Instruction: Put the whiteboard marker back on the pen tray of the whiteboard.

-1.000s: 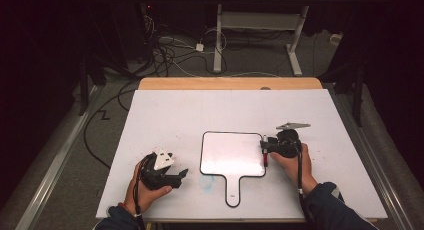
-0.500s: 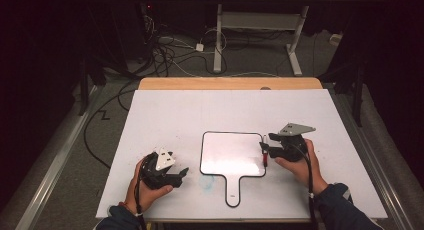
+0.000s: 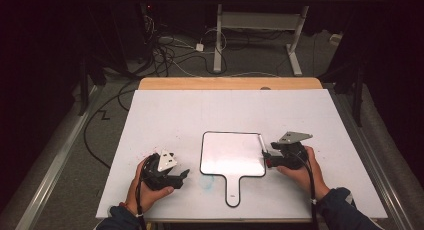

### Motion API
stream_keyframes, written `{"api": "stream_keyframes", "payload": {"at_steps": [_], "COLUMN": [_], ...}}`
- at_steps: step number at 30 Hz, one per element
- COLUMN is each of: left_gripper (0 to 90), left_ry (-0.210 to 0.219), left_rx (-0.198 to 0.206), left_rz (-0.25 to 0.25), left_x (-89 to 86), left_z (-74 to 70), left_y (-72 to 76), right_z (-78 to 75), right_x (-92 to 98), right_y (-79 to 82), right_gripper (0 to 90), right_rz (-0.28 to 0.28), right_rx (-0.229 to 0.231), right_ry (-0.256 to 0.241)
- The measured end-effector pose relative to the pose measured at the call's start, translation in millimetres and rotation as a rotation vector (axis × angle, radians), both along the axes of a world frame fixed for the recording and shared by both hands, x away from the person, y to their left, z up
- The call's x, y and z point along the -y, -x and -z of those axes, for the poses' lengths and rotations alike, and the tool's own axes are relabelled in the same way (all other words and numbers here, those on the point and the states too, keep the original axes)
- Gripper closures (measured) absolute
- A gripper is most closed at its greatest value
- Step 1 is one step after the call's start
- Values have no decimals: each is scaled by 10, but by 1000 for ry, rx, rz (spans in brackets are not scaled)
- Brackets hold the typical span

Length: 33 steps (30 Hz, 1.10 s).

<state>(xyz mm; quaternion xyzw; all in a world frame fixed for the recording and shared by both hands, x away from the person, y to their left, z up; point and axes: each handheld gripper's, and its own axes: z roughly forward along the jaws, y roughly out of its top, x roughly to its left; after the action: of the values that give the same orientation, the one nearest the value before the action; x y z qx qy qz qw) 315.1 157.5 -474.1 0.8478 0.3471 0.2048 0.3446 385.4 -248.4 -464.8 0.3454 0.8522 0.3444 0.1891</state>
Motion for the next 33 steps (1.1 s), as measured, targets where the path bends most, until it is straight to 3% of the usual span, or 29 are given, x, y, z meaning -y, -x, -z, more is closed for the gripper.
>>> {"api": "stream_keyframes", "payload": {"at_steps": [6,13,17,19,22,25,29,33], "left_gripper": [224,222,213,213,207,207,207,207], "left_ry": [2,4,14,3,-13,-14,-16,-20], "left_rx": [7,33,65,84,114,143,169,166], "left_rz": [-5,-6,-5,-1,8,23,36,42], "left_x": [-8,-30,-42,-36,-13,-4,9,15], "left_z": [-9,-20,-44,-47,-53,-56,-72,-58], "left_y": [8,44,85,104,144,195,224,210], "right_z": [-111,-326,-357,-338,-260,-212,-197,-204], "right_x": [23,249,406,489,590,668,714,700], "right_y": [39,315,570,691,833,905,917,909], "right_gripper": [452,404,369,345,327,300,285,294], "right_rz": [-5,-32,-46,-52,-38,-17,11,16], "right_rx": [47,213,318,344,362,346,332,336], "right_ry": [-31,-42,-35,-53,-62,-69,-82,-86]}}
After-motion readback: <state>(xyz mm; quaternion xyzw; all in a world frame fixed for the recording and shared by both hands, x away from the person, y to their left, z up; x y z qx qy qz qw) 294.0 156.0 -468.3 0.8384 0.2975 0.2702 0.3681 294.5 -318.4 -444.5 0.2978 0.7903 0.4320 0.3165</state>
